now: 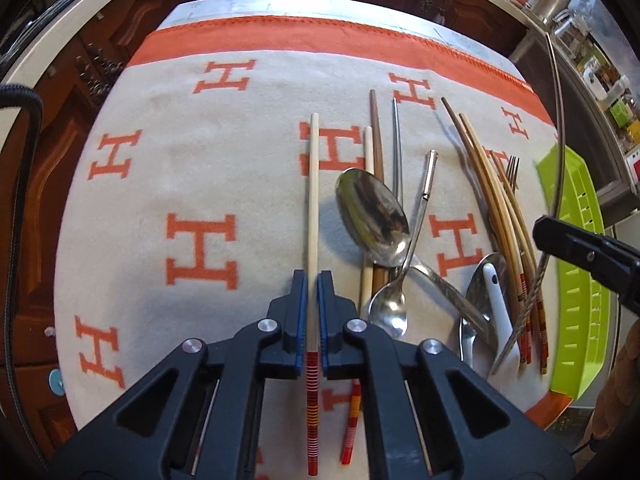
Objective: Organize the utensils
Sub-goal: 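Grasp a steel chopstick with the right tool while the left tool grasps a red-banded wooden chopstick, then lift both held chopsticks and lower them into the lime-green tray, then open both tools to release the chopsticks in the tray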
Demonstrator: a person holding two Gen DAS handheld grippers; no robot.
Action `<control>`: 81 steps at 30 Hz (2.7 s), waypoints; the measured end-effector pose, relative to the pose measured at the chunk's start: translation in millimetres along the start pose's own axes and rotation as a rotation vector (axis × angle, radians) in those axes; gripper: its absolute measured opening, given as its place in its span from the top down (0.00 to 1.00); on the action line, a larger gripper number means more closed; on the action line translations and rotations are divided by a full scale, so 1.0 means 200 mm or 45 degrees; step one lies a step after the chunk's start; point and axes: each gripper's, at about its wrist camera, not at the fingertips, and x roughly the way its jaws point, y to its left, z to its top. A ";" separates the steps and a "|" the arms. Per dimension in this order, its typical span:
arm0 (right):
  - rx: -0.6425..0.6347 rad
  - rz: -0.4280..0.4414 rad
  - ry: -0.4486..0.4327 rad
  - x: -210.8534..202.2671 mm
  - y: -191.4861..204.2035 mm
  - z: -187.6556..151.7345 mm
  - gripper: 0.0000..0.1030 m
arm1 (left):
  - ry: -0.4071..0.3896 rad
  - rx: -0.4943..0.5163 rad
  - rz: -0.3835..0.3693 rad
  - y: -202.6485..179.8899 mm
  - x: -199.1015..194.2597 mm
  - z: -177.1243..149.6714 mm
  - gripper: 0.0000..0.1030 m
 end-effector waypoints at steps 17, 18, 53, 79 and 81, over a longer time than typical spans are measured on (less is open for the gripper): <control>0.114 0.017 -0.180 -0.69 -0.19 -0.24 0.95 | -0.197 0.151 -0.159 -0.46 -0.66 -0.13 0.97; 0.123 0.011 -0.188 -0.74 -0.21 -0.26 0.95 | -0.197 0.173 -0.172 -0.53 -0.68 -0.13 0.97; 0.225 -0.328 -0.059 -1.02 -0.96 -0.54 0.31 | -0.051 0.397 -0.297 -1.59 -0.05 0.00 0.96; 0.176 -0.300 -0.281 -1.00 -0.52 -0.61 0.24 | -0.110 0.362 -0.364 -1.17 -0.43 -0.15 0.87; 0.204 -0.264 -0.264 -0.98 -0.48 -0.62 0.24 | -0.125 0.366 -0.330 -1.09 -0.47 -0.15 0.87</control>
